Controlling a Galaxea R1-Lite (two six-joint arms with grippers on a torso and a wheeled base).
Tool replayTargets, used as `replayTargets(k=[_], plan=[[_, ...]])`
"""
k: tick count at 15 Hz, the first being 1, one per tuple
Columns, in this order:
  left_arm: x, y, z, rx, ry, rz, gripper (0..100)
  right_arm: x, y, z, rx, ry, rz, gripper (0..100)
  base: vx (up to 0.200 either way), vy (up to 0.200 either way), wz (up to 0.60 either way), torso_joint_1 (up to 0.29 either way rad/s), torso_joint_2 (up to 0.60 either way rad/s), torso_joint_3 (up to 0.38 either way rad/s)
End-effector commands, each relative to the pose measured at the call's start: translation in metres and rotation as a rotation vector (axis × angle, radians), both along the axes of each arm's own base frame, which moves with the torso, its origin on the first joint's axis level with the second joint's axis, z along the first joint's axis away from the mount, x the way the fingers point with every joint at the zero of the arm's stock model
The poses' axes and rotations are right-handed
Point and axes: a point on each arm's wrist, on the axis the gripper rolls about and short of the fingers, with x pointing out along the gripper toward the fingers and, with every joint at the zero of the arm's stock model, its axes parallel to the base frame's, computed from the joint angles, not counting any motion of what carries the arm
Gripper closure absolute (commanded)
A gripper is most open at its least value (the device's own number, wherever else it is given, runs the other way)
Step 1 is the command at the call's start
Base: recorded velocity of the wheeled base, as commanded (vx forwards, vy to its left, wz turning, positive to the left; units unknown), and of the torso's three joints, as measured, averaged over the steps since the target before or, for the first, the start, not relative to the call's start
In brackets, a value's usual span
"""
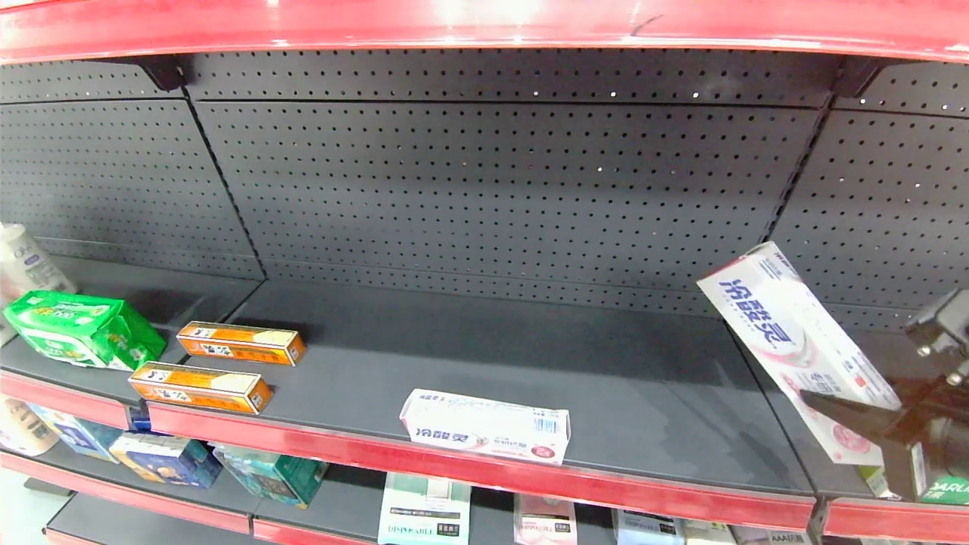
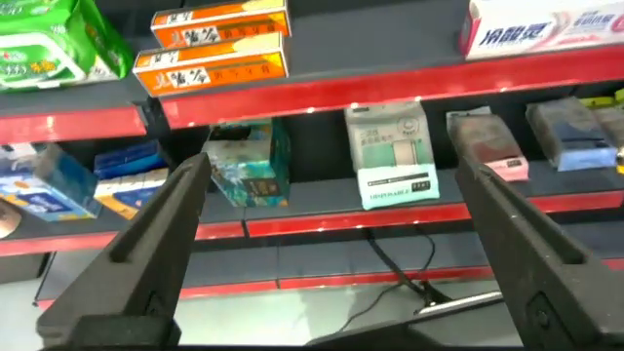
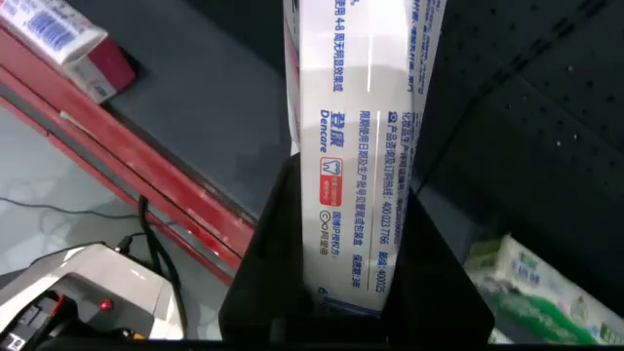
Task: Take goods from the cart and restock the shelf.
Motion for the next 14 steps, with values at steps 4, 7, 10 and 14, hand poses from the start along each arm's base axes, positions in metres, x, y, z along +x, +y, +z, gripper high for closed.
replayTargets(k=[4,7,10,14], plan=[[-0.002,0.001,-0.022,-0.017,-0.02,0.0,0,0.073,0.023,-0.017,-0.043,0.108,0.21,100,0.0,0.0,0.0,0.0,0.0,0.0],[-0.001,0.001,-0.024,-0.017,-0.015,-0.001,0,0.092,0.013,-0.024,-0.048,0.121,0.259,100,0.0,0.0,0.0,0.0,0.0,0.0],[-0.001,0.001,-0.024,-0.017,-0.016,0.004,0,0.096,0.004,-0.028,-0.031,0.142,0.223,100,0.0,0.0,0.0,0.0,0.0,0.0],[-0.001,0.001,-0.024,-0.016,-0.017,0.003,0,0.103,0.004,-0.034,-0.019,0.168,0.212,100,0.0,0.0,0.0,0.0,0.0,0.0]])
